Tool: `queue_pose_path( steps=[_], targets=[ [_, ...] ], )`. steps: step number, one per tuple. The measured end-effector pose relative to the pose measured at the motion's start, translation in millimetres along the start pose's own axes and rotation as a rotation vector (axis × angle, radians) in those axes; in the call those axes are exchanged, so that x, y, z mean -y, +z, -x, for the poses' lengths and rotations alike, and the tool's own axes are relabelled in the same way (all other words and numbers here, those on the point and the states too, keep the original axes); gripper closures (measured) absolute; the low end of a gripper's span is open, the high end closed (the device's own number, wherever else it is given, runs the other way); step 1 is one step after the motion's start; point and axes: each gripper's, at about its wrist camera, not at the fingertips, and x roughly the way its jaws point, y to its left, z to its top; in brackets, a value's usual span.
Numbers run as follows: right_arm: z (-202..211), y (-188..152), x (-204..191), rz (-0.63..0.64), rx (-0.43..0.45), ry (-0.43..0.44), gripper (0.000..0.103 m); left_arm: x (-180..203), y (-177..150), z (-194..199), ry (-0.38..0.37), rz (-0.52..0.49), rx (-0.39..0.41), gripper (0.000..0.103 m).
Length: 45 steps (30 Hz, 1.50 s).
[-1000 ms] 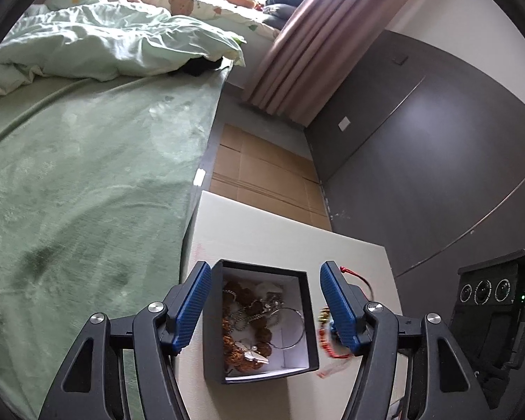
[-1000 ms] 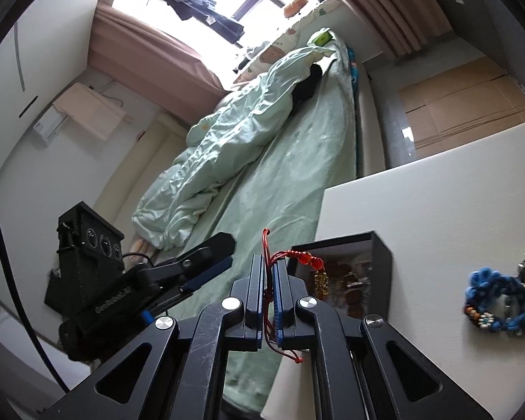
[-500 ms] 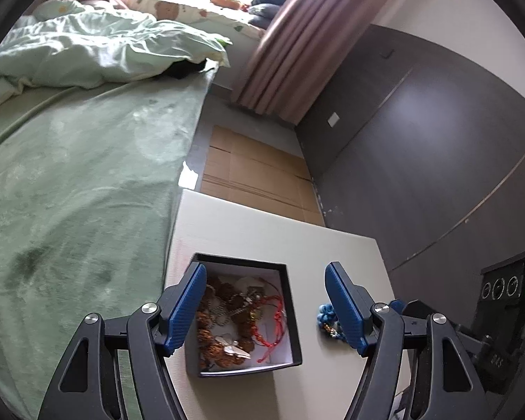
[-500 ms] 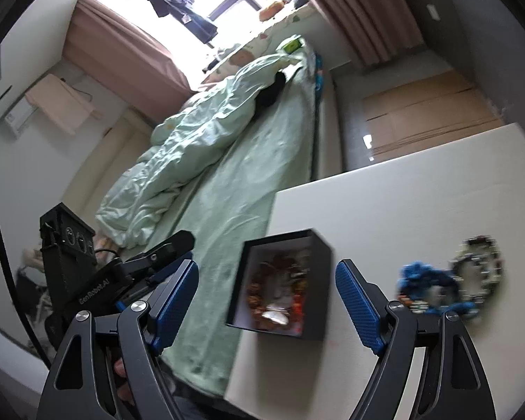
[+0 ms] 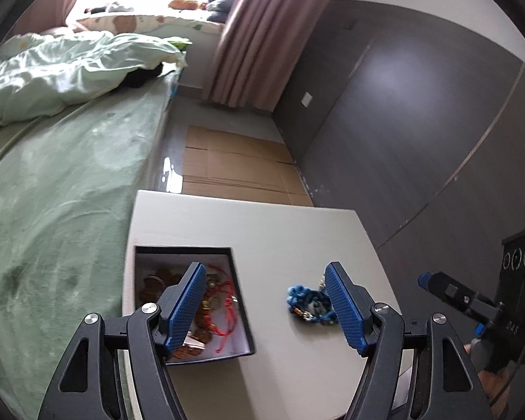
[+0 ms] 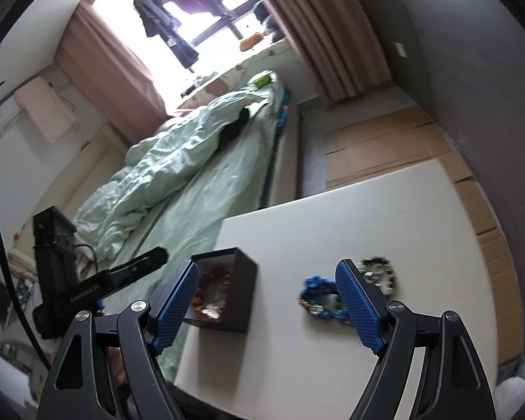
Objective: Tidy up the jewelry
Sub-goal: 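Move both open tools back to the blue flower and bead bracelets, then grasp the blue flower bracelet with the left tool while the right tool grips black beads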
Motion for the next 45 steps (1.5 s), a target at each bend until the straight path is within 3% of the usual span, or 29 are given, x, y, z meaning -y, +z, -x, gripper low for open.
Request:
queue_pose_path(
  steps=[3,6,8,15,20,26,29,31,35,39,45],
  targets=[
    [5.2,-1.0,7.5,-0.005,0.003,-0.026,0.021,12.9,-0.4,-3.9,0.001,-0.036,-0.016,0.032],
    [9.2,-2.5,15.1,-0.01,-0.002,-0.049,0.005,26.8,-1.2,-8.1,-0.011,-0.072,-0.038,0.032],
    [13.6,-3.1,22.7,-0.013,-0.005,-0.048,0.0,36.6,-1.8,-10.2,-0.011,-0.104,-0.052,0.032],
    [23.5,-4.2,60.6,-0.098,-0.024,-0.056,0.0,65.7,-7.3,-33.6,-0.02,-0.191,-0.163,0.032],
    [23.1,-7.5,68.8,-0.075,-0.057,-0.081,0.0,78.0,-9.8,-57.6,-0.011,-0.228,-0.213,0.032],
    [21.6,-12.2,80.8,-0.117,-0.069,-0.05,0.001,80.4,-12.6,-93.1,0.026,-0.247,-0.301,0.04],
    [16.1,-13.4,90.7,-0.161,-0.085,-0.043,0.008,76.8,-16.9,-108.7,0.031,-0.242,-0.337,0.041],
    [10.3,-13.9,96.7,-0.183,-0.102,-0.052,0.022,74.3,-20.2,-118.6,0.031,-0.235,-0.353,0.043],
    [-2.3,-16.2,108.6,-0.219,-0.129,-0.054,0.026,70.0,-24.5,-138.8,0.063,-0.232,-0.384,0.047],
    [-14.3,-17.1,119.7,-0.251,-0.154,-0.063,0.042,66.5,-28.8,-154.7,0.091,-0.236,-0.419,0.05],
    [-29.2,-14.9,118.6,-0.252,-0.177,-0.049,0.046,64.6,-35.7,-171.0,0.127,-0.244,-0.461,0.059]
  ],
)
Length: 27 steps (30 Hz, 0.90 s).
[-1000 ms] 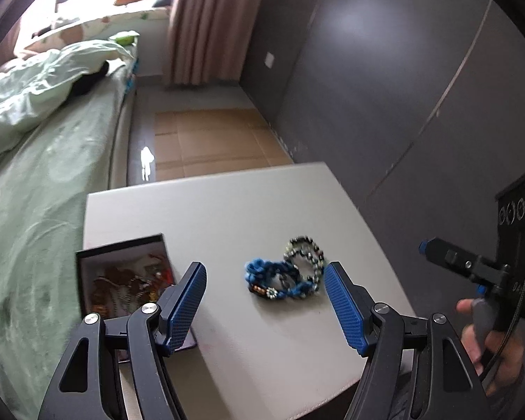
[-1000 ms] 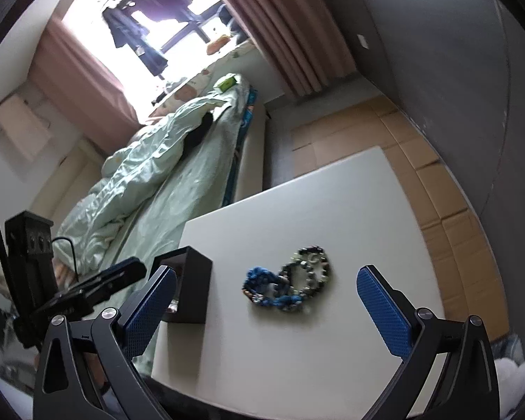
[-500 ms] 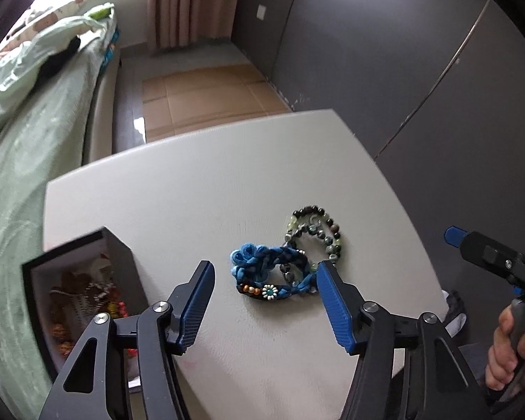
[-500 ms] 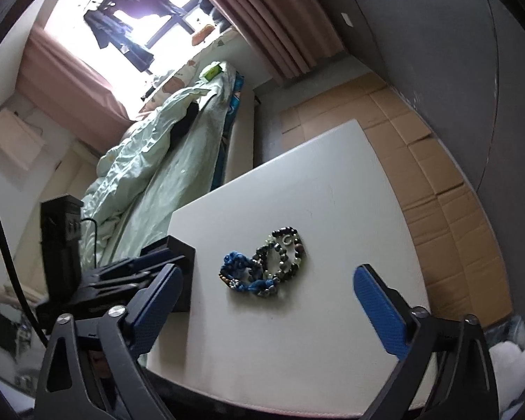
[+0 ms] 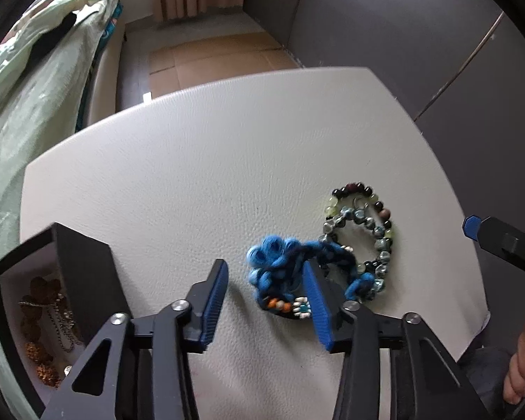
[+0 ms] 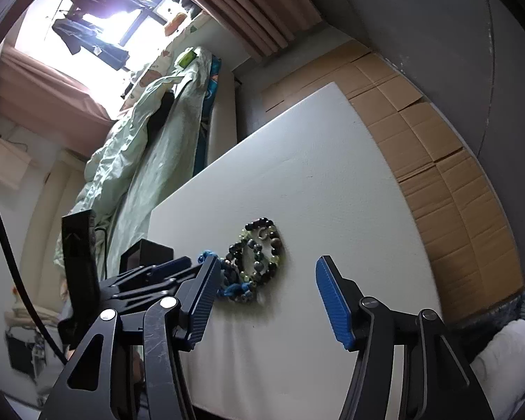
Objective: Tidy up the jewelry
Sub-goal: 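Grasp the blue flower bracelet with the left tool while the right tool grips black beads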
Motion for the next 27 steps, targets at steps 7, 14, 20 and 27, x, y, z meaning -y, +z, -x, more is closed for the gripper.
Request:
queue_pose_path(
  steps=[7,14,20,27],
  targets=[
    [-21.9,-1.7,-16.3,0.032,-0.05,-0.01,0.053,4.9,-3.2,0.8,0.001,-0.013,0.029,0.076],
    [-43.4,-6.3,-25.2,0.04,-0.102,-0.026,0.057,-2.8,-4.1,19.0,-0.077,0.031,0.084,0.089],
    [-52.6,-6.2,-23.7,0.034,-0.121,-0.048,0.059,-0.2,-4.0,50.7,-0.125,0.023,0.158,0.089],
    [-66.3,-6.8,-30.1,0.039,-0.14,-0.091,0.064,-11.0,-1.9,70.9,-0.142,0.043,0.203,0.089]
  ],
)
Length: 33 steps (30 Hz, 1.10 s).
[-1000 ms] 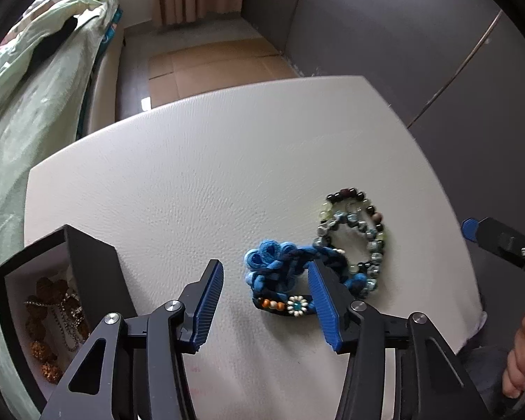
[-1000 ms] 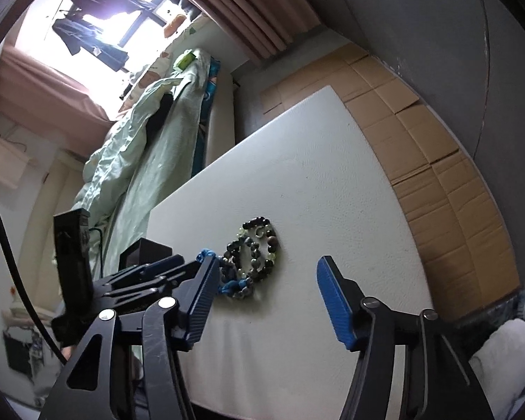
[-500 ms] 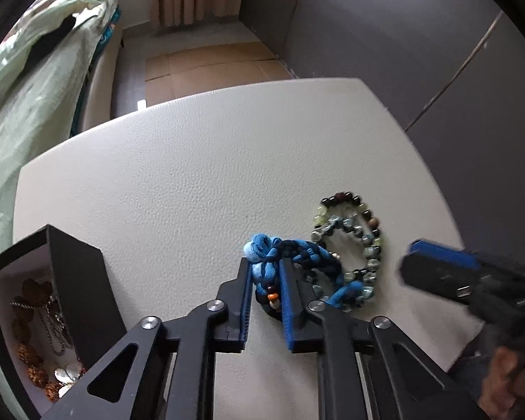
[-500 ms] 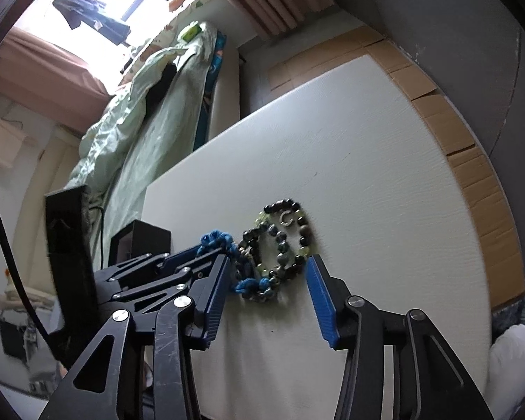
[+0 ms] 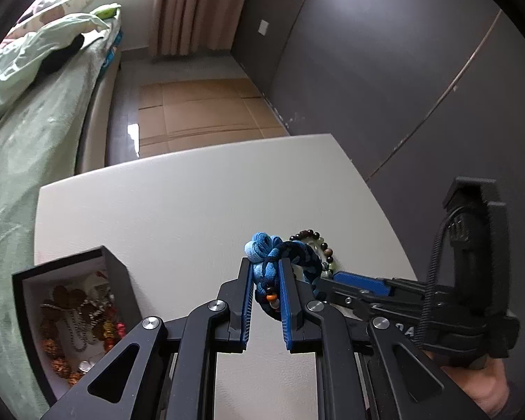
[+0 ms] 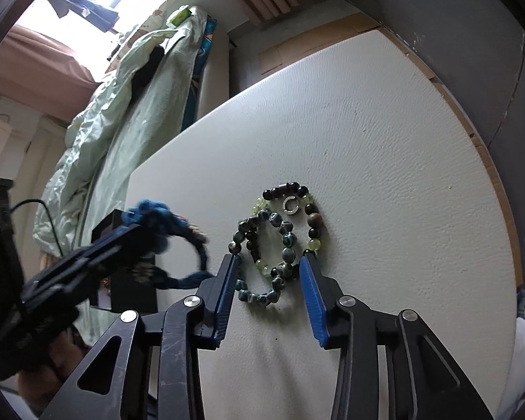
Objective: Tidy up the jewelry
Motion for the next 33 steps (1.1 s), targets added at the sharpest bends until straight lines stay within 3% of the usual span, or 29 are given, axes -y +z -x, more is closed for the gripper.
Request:
queue_pose_path(
  steps=[5,9,11,13,33],
  targets=[
    [-6.8,-0.6,-6.1,0.02,-0.007,-0.056,0.064,-12.0,2.3,9.9,0.015,0.014,0.026,0.089],
    [-12.6,-1.1,-21.8,0.086,0.008,-0.161,0.064,-19.7,-0.2,15.1,0.037,0.016,0.039,0.089],
    [-13.7,-2.2,-26.3,0.105,0.017,-0.207,0.071,-24.0,-1.8,18.6,0.046,0.021,0.044,0.089],
    [-13.1,-2.9,-28.1,0.117,0.025,-0.239,0.089,-27.7,-3.4,23.4,0.054,0.027,0.052,0.089],
    [37.1,-17.1,-68.7,0.143,0.164,0.14,0.091,-71.6,-24.8,95.4,0.131,0.138,0.21,0.089]
  ],
)
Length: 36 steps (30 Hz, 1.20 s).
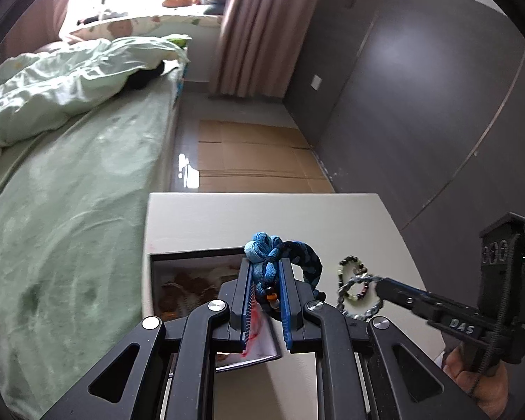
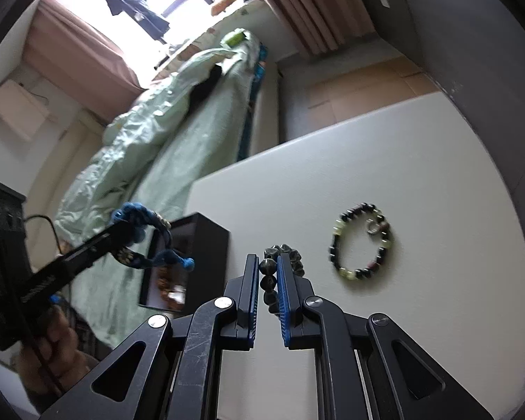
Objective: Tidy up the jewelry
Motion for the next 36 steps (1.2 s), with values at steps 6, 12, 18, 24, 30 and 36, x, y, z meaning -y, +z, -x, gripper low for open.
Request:
queue_pose_path(
  steps=[6,12,18,24,30,36],
  targets=[
    [3.6,1.5,-18.5,0.027,0.044,0.064,0.091,-17.1,-0.2,4.6,0.026,0.033,0.003,0.088],
    [1.0,3.5,-39.6,0.052,0.082,0.128,0.091,-26.4,-3.7,0.7,0.051,0.054,-0.039,0.081],
    [-5.5,2.1,-64.3,0.098,0.097,0.193,0.091,-44.1,-3.5,7.2,0.038,0.108,-0.031,0.053],
    [-14.8,-1.4,-82.9,0.131,0.099,0.246,0.091,-62.5,-0.3,18.1,0.04,0.158,-0.005,0.053],
    [-32.0,-3.1,-93.6,0.13,0.072,0.276,0.091,-75.3,0.4,23.0,0.043,0.194,0.008,0.053],
    [-52.7,-1.8,-95.5,0.107,-0.014,0.293,0.061,-76.7,-2.0,20.7,0.036,0.19,-0.004,0.053]
  ],
)
